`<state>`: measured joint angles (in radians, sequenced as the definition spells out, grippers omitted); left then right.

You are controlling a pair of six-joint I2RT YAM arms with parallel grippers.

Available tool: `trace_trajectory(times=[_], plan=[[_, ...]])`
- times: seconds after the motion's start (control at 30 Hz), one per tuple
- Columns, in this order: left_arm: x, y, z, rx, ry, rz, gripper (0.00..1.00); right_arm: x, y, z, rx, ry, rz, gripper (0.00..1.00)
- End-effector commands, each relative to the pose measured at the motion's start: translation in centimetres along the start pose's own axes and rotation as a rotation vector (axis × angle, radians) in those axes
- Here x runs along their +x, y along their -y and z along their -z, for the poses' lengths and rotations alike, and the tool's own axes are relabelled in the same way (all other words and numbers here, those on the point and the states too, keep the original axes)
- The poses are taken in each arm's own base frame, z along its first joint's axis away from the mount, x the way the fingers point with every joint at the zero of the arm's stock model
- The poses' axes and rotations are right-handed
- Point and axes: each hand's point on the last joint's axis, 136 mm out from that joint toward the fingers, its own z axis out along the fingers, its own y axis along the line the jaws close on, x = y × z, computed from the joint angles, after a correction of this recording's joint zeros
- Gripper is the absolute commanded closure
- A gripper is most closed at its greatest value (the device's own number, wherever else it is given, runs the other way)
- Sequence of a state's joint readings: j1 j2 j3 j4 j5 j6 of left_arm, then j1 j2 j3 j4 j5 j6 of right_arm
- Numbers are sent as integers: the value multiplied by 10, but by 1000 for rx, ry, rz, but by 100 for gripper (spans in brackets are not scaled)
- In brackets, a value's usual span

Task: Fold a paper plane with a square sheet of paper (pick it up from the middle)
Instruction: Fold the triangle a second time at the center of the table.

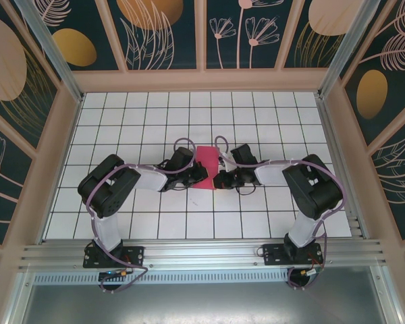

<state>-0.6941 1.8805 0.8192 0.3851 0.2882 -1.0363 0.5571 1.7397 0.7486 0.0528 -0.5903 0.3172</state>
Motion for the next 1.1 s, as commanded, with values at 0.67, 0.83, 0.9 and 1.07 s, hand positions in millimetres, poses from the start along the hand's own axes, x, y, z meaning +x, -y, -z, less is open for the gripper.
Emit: trace_trajectory(times=[0.67, 0.83, 0.9, 1.07], plan=[[13, -29, -6, -109, -46, -2, 92, 43, 30, 24, 97, -91, -112, 93], [13, -29, -5, -108, -45, -5, 92, 18, -4, 35, -15, -31, -88, 92], [12, -28, -5, -105, -44, -5, 92, 14, -14, 33, -51, -28, -82, 92], [13, -28, -5, -105, -46, -6, 92, 9, -20, 20, -72, -54, -82, 92]])
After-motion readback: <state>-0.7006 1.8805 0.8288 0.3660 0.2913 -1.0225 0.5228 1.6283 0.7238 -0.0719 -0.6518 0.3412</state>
